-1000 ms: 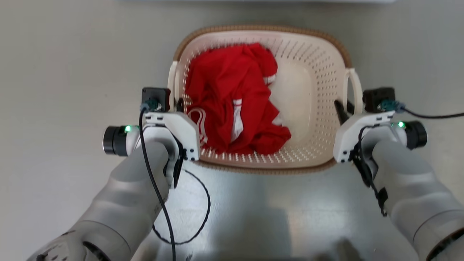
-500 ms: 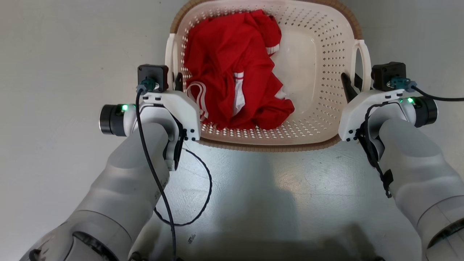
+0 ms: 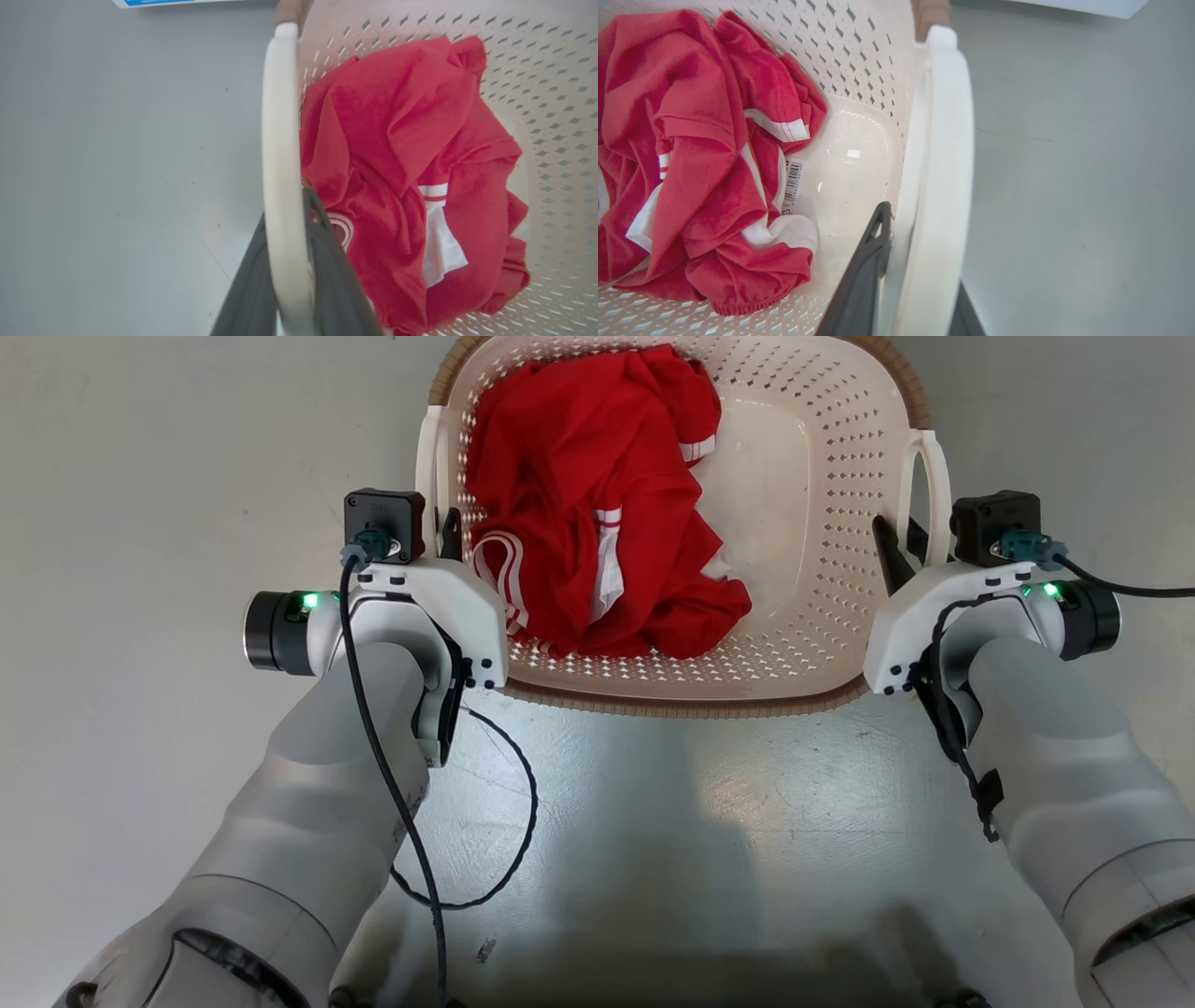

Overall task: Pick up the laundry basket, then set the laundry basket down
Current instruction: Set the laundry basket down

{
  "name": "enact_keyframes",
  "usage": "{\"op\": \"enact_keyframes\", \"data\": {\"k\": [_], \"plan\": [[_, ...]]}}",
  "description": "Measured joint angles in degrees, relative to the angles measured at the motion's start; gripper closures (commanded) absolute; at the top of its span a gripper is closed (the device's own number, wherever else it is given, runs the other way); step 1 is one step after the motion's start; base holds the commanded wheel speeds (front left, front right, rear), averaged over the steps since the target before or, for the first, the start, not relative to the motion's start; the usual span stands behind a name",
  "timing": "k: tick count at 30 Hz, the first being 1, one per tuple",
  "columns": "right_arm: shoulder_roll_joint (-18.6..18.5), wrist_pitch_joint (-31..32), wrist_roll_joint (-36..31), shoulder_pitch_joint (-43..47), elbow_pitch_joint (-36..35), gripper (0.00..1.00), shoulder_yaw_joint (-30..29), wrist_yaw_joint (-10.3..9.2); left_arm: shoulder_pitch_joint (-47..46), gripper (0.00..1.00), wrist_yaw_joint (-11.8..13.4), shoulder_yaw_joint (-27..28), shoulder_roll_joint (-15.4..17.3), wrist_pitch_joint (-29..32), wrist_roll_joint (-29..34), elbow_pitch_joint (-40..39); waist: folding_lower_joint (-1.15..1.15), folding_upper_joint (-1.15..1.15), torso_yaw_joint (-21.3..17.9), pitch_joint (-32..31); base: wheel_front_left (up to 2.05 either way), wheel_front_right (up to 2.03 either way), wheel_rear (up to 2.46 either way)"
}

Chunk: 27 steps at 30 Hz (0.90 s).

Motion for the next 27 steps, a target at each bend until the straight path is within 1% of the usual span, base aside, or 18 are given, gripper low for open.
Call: {"op": "enact_keyframes", "data": {"k": [8, 9, 10, 11, 12, 16, 22, 27], "plan": [[0.6, 0.0, -2.9, 0.1, 0.0, 1.0, -4.1, 0.0, 0.0, 1.0, -0.3, 1.4, 0.0, 0.0, 1.4, 0.0, 0.0, 0.0, -0.3, 0.1, 0.0, 0.0, 0.0], [0.7, 0.0, -3.3, 0.1, 0.0, 0.67, -4.7, 0.01, 0.0, 0.69, -0.3, 1.7, -0.1, 0.0, 1.4, -0.1, 0.0, 0.0, -0.3, 0.3, 0.0, 0.0, 0.0], [0.7, 0.0, -3.9, 0.1, 0.0, 0.09, -5.2, 0.04, 0.0, 0.0, -0.3, 2.2, -0.1, 0.0, 1.4, -0.3, 0.0, 0.0, -0.4, 0.4, 0.0, 0.0, 0.0], [0.8, 0.0, -4.8, 0.1, 0.0, 0.0, -5.8, 0.16, 0.0, 0.0, -0.3, 2.5, -0.1, -0.1, 1.4, -0.7, 0.0, 0.0, -0.4, 0.6, 0.0, 0.0, 0.0], [1.0, 0.0, -5.4, 0.1, -0.1, 0.0, -6.3, 0.55, 0.0, 0.0, -0.3, 2.7, -0.2, -0.2, 1.4, -0.9, 0.0, 0.0, -0.4, 0.8, 0.0, 0.0, 0.0], [1.9, -0.7, -7.6, 0.0, -0.3, 0.0, -8.5, 0.57, 0.0, 0.0, -0.2, 3.3, -0.6, -0.3, 1.5, -1.5, 0.0, 0.0, -0.4, 1.6, 0.0, 0.0, 0.0], [1.8, -0.8, -10.4, 0.1, -0.3, 0.0, -11.9, 0.57, 0.0, 0.0, -0.1, 4.0, -0.6, -0.3, 2.1, -1.7, 0.0, 0.0, -0.4, 1.6, 0.0, 0.0, 0.0], [1.8, -1.1, -11.6, 0.1, -0.3, 0.0, -13.5, 0.57, 0.0, 0.0, 0.1, 4.8, -0.6, -0.3, 2.7, -1.8, 0.0, 0.0, -0.3, 1.0, 0.0, 0.0, 0.0]]}}
